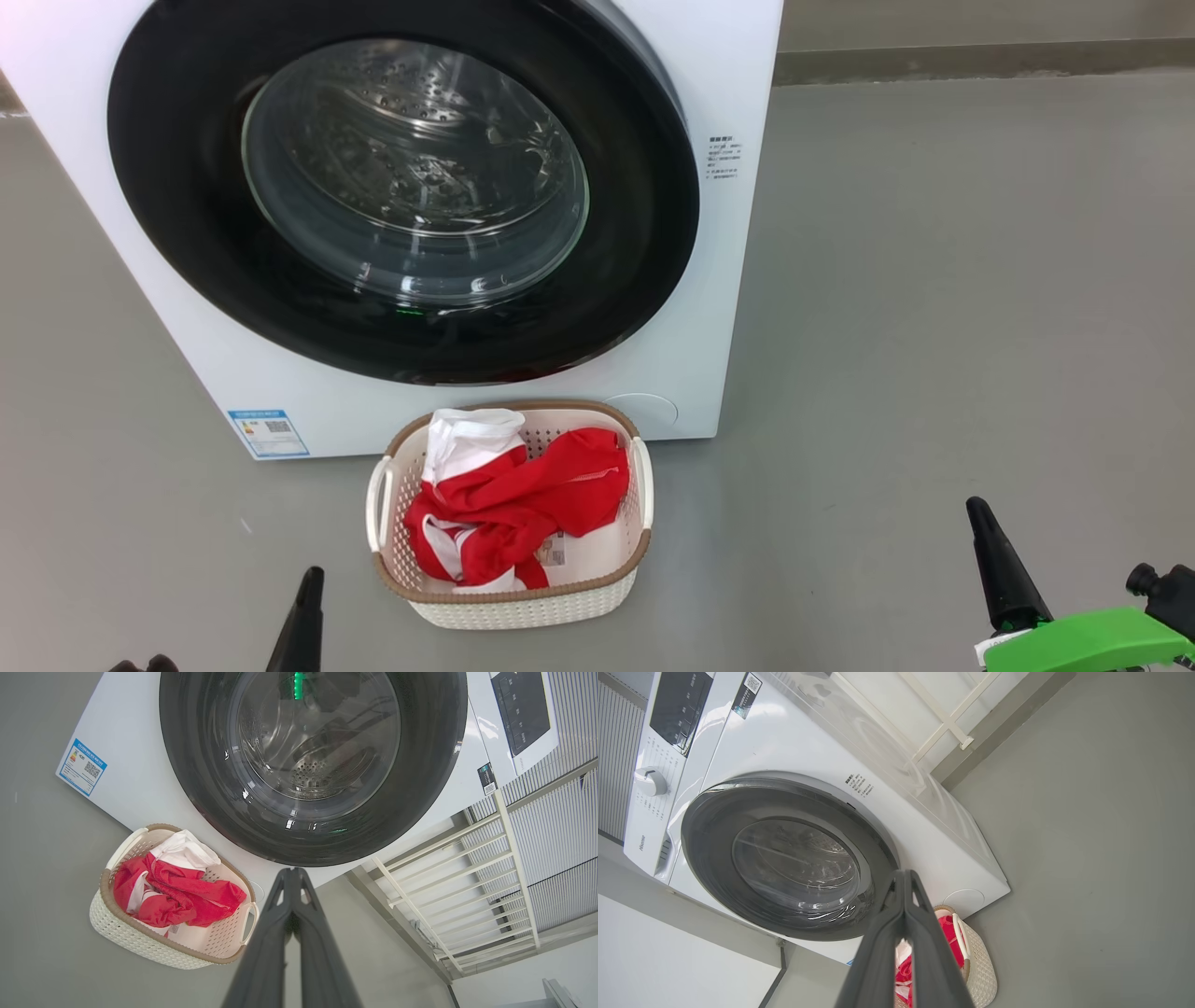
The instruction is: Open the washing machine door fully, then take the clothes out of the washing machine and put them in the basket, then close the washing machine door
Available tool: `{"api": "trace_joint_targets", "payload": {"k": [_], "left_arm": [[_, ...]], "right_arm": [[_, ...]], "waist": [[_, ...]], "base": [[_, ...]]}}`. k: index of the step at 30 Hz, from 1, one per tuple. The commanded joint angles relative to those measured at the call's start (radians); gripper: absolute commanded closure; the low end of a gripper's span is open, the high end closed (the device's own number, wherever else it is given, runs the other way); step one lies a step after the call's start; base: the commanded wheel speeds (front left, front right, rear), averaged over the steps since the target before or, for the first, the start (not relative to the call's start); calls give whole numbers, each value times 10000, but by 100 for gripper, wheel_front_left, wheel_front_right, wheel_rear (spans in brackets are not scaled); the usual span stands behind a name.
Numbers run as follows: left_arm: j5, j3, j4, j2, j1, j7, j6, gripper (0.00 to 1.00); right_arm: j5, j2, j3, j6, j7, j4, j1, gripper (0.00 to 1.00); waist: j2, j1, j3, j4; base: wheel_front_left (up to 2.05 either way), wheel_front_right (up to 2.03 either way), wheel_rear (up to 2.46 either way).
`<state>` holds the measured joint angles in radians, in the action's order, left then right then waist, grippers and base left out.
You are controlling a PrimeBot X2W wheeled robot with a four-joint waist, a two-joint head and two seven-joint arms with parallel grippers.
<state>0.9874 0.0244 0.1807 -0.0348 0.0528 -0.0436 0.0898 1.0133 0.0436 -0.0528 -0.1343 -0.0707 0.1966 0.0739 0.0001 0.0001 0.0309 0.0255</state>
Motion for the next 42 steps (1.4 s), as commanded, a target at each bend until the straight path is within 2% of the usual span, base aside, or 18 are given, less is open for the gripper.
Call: {"api": "trace_joint_targets", "payload": {"k": [1, 42], "left_arm": [[362, 267, -166, -100, -538, 95, 126, 100], [4928, 755, 468, -142, -1373, 1244, 346, 100]], "right_arm": [[354, 195, 62, 20, 73, -200, -578, 100], [4919, 265, -227, 33, 1262, 318, -1524, 100]], "waist": [[-1, -1, -12, -9], [-1, -1, -268, -201]], "base": [[0, 0, 0], [0, 0, 0]]}}
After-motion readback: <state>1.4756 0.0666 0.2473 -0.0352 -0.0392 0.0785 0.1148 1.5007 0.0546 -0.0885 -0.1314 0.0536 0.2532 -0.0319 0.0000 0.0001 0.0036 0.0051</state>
